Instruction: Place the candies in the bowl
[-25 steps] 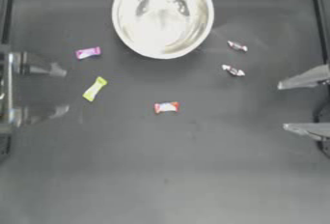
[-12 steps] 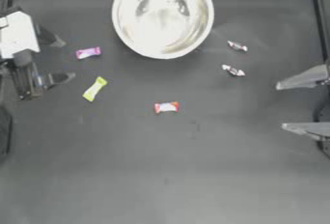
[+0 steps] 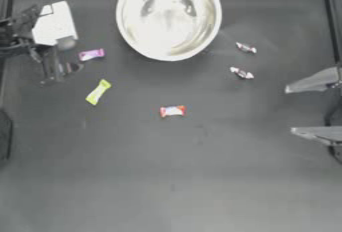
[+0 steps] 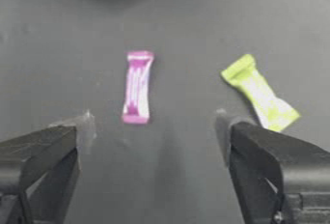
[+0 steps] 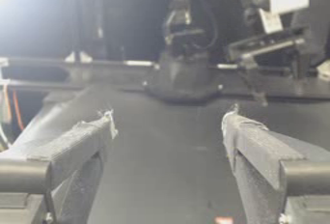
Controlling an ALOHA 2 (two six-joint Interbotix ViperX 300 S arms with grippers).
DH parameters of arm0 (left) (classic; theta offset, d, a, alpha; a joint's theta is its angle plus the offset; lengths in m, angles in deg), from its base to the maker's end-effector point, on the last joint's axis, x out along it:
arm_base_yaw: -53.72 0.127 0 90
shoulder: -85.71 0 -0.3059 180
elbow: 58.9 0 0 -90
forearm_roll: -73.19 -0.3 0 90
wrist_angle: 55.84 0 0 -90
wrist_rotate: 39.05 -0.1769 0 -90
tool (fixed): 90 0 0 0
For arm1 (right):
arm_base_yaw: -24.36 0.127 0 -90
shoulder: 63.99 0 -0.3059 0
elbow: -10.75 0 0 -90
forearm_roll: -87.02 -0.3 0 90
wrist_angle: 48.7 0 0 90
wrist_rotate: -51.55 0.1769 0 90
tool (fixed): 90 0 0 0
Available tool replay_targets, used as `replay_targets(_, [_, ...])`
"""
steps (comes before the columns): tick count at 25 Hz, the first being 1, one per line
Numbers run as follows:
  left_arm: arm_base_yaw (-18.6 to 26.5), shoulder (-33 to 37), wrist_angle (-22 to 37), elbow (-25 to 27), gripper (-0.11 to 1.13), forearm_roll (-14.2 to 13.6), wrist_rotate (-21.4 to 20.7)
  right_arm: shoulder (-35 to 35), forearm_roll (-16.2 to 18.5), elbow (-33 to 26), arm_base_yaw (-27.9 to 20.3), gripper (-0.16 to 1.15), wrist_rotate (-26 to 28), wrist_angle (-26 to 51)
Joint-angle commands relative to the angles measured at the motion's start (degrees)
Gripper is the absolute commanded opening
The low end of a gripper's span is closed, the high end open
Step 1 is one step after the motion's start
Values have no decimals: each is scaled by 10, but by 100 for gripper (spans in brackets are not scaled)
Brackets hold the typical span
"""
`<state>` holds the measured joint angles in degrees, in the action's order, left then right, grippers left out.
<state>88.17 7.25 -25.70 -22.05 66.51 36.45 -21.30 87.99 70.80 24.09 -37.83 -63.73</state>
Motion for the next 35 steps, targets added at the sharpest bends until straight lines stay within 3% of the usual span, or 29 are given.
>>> replay_targets(1, [18, -31, -4, -27, 103, 2, -17, 14, -2, -12, 0, 97, 1, -5])
replay_targets(9, [40, -108, -11, -49, 103, 4, -43, 16, -2, -11, 0, 97, 0, -6])
replay_targets(13, [45, -151, -10, -68, 103, 18, -64, 16, -4, -8, 0, 97, 1, -6])
replay_targets(23, [86, -232, 6, -110, 103, 128, -181, 16, -6, -7, 0, 97, 1, -6])
replay_targets(35, [104, -264, 20, -128, 102, 131, -192, 16, -5, -4, 0, 97, 1, -13])
